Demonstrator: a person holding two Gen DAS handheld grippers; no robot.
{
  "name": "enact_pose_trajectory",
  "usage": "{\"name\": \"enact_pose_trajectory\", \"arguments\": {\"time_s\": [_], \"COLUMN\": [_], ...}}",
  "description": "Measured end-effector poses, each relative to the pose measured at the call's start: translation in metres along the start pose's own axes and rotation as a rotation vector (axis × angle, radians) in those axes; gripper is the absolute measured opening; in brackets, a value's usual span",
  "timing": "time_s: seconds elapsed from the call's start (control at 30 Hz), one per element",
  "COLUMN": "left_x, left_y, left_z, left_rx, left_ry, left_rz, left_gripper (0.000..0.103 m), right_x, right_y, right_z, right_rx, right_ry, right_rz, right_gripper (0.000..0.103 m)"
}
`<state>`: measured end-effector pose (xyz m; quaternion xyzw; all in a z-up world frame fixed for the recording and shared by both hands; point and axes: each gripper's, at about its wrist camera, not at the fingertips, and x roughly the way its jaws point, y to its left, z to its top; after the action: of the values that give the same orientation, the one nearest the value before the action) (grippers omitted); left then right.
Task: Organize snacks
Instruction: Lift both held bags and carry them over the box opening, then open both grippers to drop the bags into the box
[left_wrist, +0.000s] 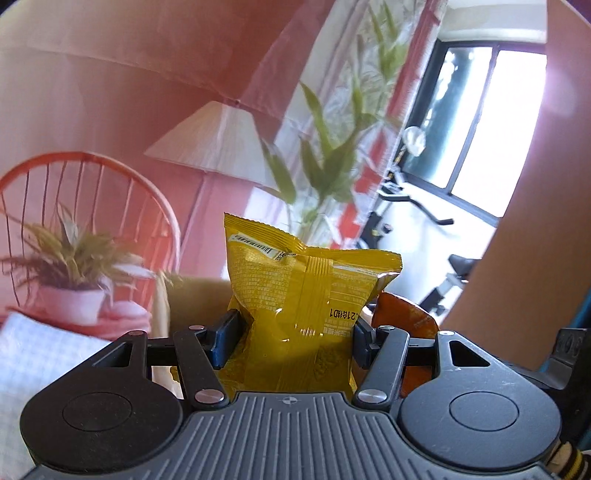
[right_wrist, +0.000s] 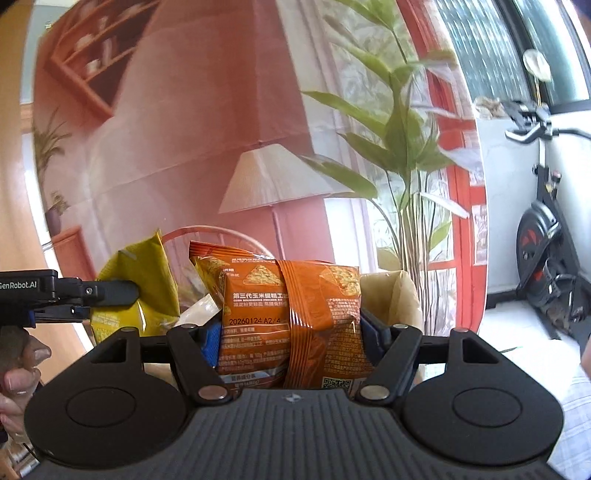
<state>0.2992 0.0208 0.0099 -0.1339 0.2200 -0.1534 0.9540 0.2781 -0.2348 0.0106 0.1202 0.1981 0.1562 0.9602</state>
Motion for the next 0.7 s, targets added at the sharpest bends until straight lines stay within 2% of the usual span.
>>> {"name": "enact_pose_trajectory", "arguments": {"time_s": [0.23, 0.47, 0.63, 0.7], "left_x": [0.048, 0.077, 0.089, 0.094], "left_y": [0.012, 0.009, 0.008, 0.01], "left_z": [0.01, 0.008, 0.009, 0.009], "left_rx": [0.052, 0.145, 0.172, 0.158], "left_ry": [0.071, 0.132, 0.161, 0.174], "left_rz": [0.09, 0.141, 0.119, 0.089], "left_gripper": [0.063, 0.064, 0.065, 0.071], "right_x": [0.056, 0.082, 0.092, 0.093], "right_y": [-0.014, -0.02, -0.02, -0.02], "right_z": [0.008, 0.001, -0.002, -0.004], "right_rx": [0.02, 0.005, -0.006, -0.006], "right_ry": [0.061, 0.133, 0.151, 0.154], "right_rz": [-0.065, -0.087, -0.115, -0.128], "right_gripper": [0.071, 0.072, 0.073, 0.074]}}
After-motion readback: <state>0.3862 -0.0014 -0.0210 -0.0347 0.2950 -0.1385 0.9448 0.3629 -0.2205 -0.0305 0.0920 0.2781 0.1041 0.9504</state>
